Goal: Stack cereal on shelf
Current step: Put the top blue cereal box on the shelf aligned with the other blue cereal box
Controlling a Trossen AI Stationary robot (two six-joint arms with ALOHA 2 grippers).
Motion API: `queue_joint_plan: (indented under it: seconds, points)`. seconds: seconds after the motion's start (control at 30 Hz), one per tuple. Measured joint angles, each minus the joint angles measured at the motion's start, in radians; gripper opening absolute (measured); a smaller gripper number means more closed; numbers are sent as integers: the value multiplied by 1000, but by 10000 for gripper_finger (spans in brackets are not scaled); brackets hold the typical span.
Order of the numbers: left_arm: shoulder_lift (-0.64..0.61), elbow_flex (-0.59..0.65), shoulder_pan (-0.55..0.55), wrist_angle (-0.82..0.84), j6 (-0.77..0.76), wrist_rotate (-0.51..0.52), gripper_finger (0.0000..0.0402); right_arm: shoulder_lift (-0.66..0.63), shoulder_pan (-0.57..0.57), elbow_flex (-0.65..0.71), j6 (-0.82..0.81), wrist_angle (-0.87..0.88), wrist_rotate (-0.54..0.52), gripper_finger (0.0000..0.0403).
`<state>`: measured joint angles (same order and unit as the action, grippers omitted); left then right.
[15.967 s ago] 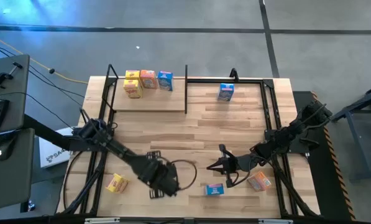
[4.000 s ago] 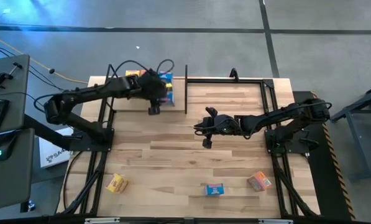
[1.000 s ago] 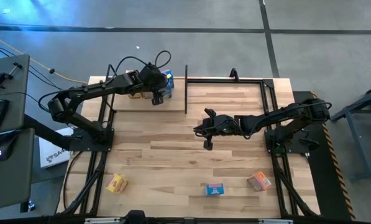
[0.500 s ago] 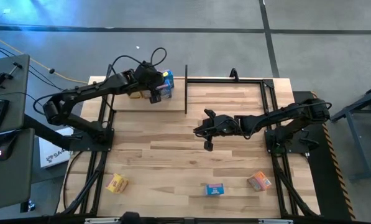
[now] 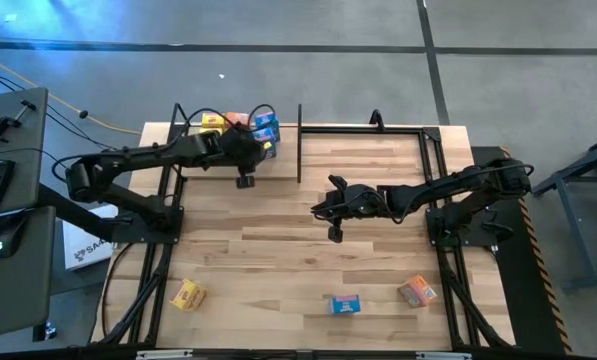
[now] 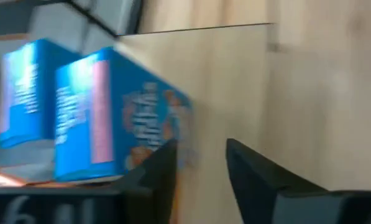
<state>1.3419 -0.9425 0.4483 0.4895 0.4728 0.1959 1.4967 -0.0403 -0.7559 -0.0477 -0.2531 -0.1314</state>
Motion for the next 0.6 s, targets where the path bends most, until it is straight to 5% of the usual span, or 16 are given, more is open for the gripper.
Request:
queue_joint_plan:
  seconds: [0.27,0.6]
  points:
    - [1,26,37,-92,-29,60,52,0,0,0,1,0,-1,23]
    - [1,26,66,-105,-51,43,35,0,0,0,0,0,-2,23]
